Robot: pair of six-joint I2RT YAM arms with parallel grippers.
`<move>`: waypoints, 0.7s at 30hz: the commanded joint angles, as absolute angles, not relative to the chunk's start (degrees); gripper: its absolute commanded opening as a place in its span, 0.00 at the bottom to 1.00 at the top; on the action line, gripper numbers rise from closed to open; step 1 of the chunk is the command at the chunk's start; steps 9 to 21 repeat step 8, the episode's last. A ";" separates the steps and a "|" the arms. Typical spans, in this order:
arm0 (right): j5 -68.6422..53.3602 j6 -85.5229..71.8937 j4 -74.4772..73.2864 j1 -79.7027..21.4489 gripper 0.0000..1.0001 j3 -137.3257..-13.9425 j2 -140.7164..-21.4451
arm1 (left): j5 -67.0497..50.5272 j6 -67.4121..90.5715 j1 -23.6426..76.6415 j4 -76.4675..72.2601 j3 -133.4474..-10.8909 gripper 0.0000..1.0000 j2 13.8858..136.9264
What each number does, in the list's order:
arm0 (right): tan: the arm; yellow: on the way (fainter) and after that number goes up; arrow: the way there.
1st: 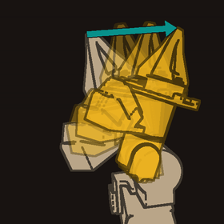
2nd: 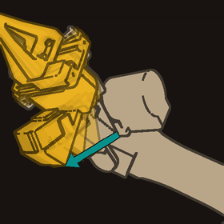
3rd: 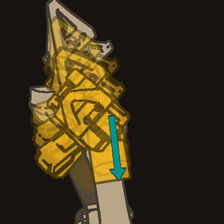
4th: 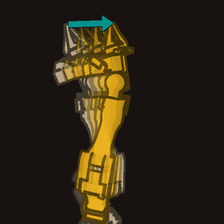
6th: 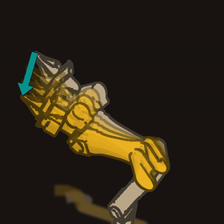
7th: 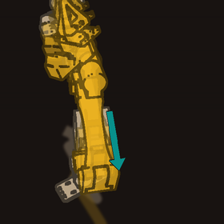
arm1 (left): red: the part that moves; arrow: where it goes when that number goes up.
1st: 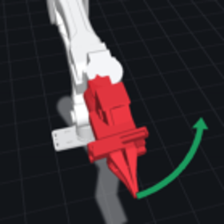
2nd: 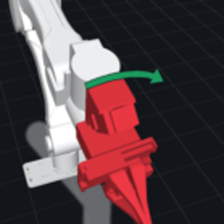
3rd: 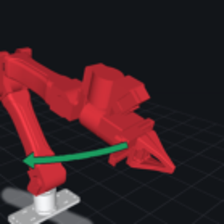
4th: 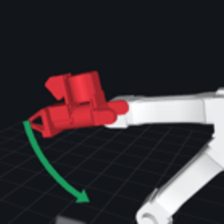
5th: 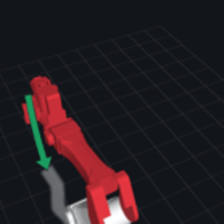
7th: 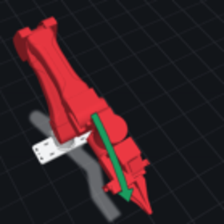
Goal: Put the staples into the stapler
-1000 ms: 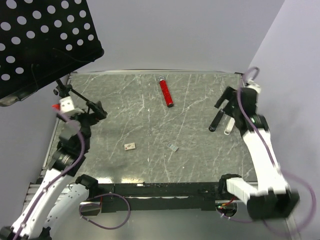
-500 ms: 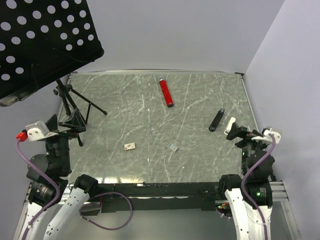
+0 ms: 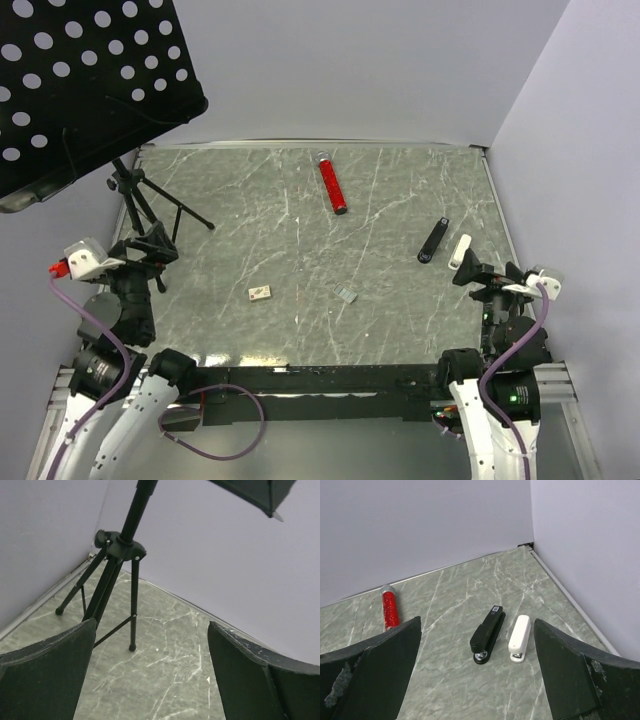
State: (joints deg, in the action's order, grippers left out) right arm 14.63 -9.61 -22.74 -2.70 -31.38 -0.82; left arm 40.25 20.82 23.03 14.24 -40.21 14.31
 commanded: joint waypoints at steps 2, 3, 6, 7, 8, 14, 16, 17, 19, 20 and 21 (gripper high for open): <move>18.63 -9.05 -20.74 -6.14 1.00 -30.94 2.20 | 43.33 27.50 23.12 15.12 -42.36 0.97 18.19; 18.37 -8.70 -20.48 -6.85 1.00 -30.76 2.28 | 43.77 28.12 23.12 15.12 -42.28 0.97 18.45; 18.89 -8.53 -20.48 -9.31 1.00 -30.67 2.37 | 43.68 29.70 23.12 13.80 -40.96 0.97 18.81; 19.51 -8.61 -20.39 -9.93 1.00 -30.67 2.46 | 43.68 30.58 23.12 13.36 -40.78 0.97 18.81; 19.60 -8.61 -20.39 -10.63 1.00 -30.59 2.46 | 43.77 30.85 23.12 13.45 -40.61 0.97 18.98; 19.60 -8.61 -20.39 -10.63 1.00 -30.59 2.46 | 43.77 30.85 23.12 13.45 -40.61 0.97 18.98; 19.60 -8.61 -20.39 -10.63 1.00 -30.59 2.46 | 43.77 30.85 23.12 13.45 -40.61 0.97 18.98; 19.60 -8.61 -20.39 -10.63 1.00 -30.59 2.46 | 43.77 30.85 23.12 13.45 -40.61 0.97 18.98; 19.60 -8.61 -20.39 -10.63 1.00 -30.59 2.46 | 43.77 30.85 23.12 13.45 -40.61 0.97 18.98; 19.60 -8.61 -20.39 -10.63 1.00 -30.59 2.46 | 43.77 30.85 23.12 13.45 -40.61 0.97 18.98; 19.60 -8.61 -20.39 -10.63 1.00 -30.59 2.46 | 43.77 30.85 23.12 13.45 -40.61 0.97 18.98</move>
